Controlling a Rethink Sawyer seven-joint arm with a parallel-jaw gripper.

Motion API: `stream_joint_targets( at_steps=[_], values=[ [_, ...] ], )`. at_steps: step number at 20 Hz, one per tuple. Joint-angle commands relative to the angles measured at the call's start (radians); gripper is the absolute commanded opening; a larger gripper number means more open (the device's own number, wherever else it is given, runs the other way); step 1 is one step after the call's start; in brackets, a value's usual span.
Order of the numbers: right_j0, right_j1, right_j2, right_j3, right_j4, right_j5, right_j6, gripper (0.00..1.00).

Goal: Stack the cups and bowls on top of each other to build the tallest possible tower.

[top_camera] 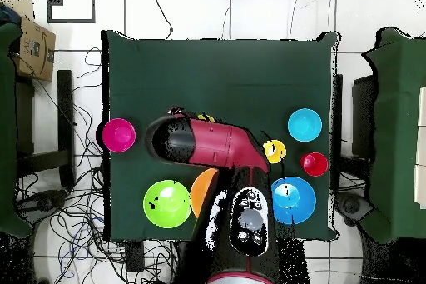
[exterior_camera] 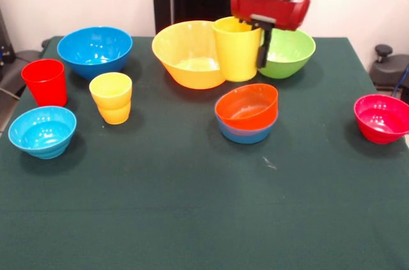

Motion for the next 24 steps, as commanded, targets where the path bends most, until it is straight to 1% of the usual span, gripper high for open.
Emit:
stream_joint_targets(
  at_steps=[1, 4, 9, 13, 16, 24],
  values=[
    [-0.008, 0.086, 0.128, 0.065, -0.128, -0.08, -0.055, 0.0],
    [-0.009, 0.12, 0.136, 0.062, -0.149, -0.107, -0.04, 0.0],
    [0.0, 0.143, 0.134, 0.055, -0.164, -0.137, -0.005, 0.0],
    [0.013, 0.143, 0.134, 0.048, -0.157, -0.127, 0.016, 0.0],
    [0.035, 0.148, 0.128, 0.04, -0.145, -0.122, 0.039, 0.0],
    [0.061, 0.162, 0.117, 0.049, -0.136, -0.144, 0.064, 0.0]
  ],
)
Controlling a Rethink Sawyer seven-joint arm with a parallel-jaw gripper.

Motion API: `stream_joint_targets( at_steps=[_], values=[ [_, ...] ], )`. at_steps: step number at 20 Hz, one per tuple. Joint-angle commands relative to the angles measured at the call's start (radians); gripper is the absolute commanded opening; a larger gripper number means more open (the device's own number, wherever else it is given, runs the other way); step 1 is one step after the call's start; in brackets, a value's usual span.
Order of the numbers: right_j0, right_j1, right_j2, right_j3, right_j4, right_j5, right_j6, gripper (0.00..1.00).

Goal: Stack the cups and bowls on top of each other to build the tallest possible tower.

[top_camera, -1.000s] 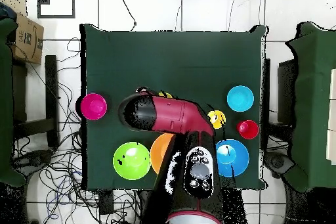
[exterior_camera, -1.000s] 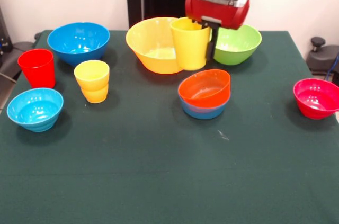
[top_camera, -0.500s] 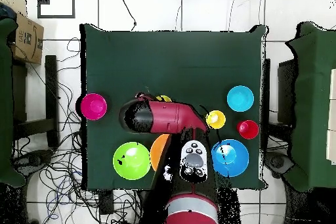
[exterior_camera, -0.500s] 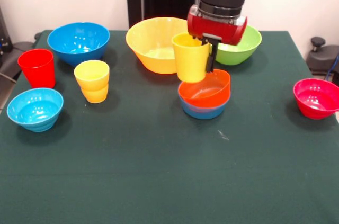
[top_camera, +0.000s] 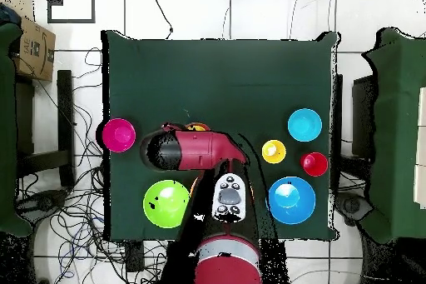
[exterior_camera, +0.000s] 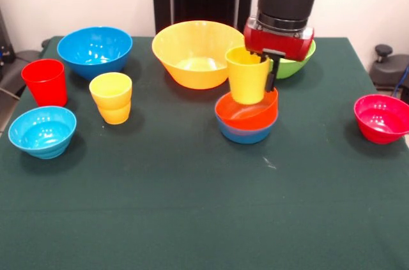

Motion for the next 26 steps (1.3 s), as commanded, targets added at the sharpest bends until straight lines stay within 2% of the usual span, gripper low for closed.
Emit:
stream_joint_targets(
  at_steps=[1, 14, 26],
  values=[
    [0.029, 0.051, 0.082, 0.036, -0.044, -0.05, 0.065, 0.0],
    [0.054, 0.093, 0.067, 0.023, -0.039, -0.089, 0.085, 0.0],
    [0.041, 0.119, 0.07, 0.023, -0.045, -0.116, 0.067, 0.0]
  ],
)
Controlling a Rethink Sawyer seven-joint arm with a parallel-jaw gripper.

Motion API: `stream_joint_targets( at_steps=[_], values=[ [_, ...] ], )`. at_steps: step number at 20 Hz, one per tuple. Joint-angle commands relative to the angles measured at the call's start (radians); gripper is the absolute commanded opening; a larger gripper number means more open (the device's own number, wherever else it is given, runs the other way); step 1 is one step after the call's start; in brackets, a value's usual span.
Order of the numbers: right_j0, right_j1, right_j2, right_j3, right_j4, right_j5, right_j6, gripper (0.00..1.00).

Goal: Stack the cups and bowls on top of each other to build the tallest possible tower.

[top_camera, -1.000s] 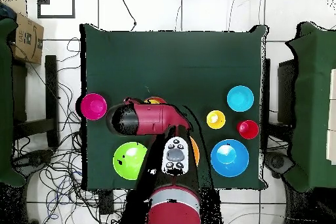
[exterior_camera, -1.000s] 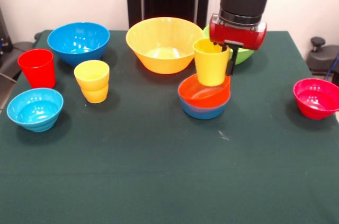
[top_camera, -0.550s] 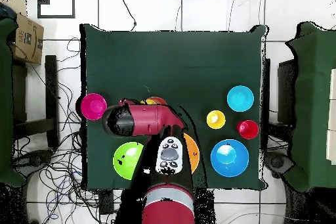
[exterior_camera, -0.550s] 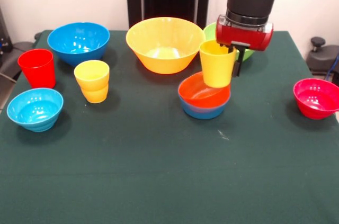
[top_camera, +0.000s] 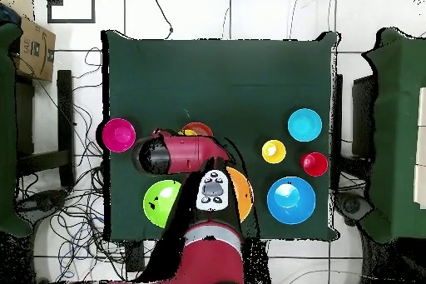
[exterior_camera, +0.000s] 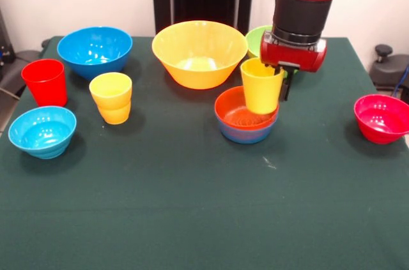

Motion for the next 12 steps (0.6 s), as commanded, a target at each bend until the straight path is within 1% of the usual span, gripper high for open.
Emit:
stream_joint_targets(
  at_steps=[1, 8, 12],
  values=[
    [-0.005, 0.053, 0.068, 0.022, -0.046, -0.051, 0.065, 0.0],
    [-0.023, 0.047, 0.068, 0.042, -0.06, -0.058, 0.05, 0.0],
    [-0.023, 0.041, 0.065, 0.042, -0.06, -0.05, 0.048, 0.0]
  ],
)
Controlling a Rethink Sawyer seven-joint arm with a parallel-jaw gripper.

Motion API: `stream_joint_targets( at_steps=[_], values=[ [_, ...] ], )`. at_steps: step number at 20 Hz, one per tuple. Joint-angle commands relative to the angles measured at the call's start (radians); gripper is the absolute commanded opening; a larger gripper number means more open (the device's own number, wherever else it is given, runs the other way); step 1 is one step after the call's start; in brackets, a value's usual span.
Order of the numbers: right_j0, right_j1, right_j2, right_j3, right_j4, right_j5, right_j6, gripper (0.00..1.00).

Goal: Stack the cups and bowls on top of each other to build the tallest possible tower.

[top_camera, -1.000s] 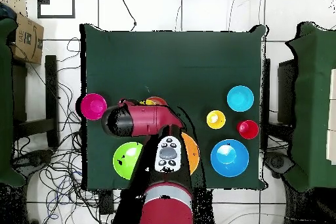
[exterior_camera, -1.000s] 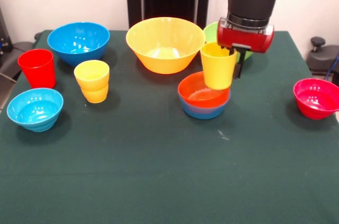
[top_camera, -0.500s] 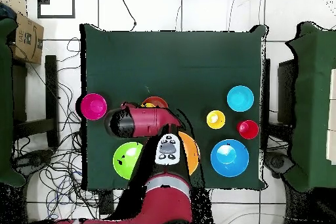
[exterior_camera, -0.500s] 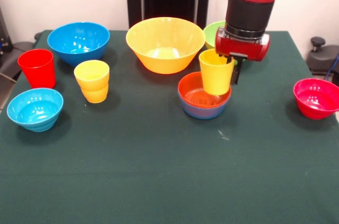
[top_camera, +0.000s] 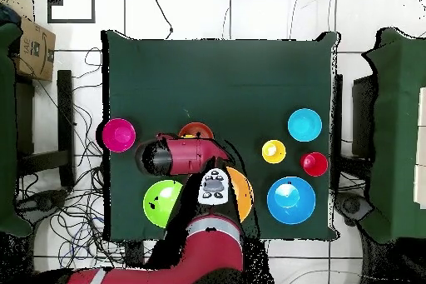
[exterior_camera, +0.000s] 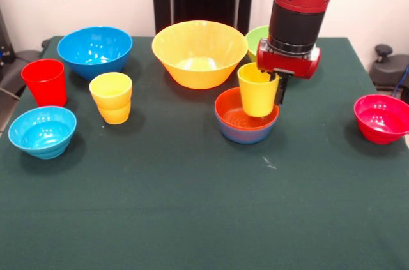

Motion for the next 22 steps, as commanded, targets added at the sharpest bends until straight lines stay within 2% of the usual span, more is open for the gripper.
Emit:
stream_joint_targets(
  at_steps=[1, 5, 22],
  values=[
    [-0.025, -0.005, 0.066, 0.041, -0.061, -0.04, 0.043, 0.0],
    [-0.039, -0.017, 0.067, 0.05, -0.068, -0.037, 0.032, 0.0],
    [-0.054, 0.029, 0.071, 0.059, -0.101, -0.093, 0.055, 0.0]
  ],
)
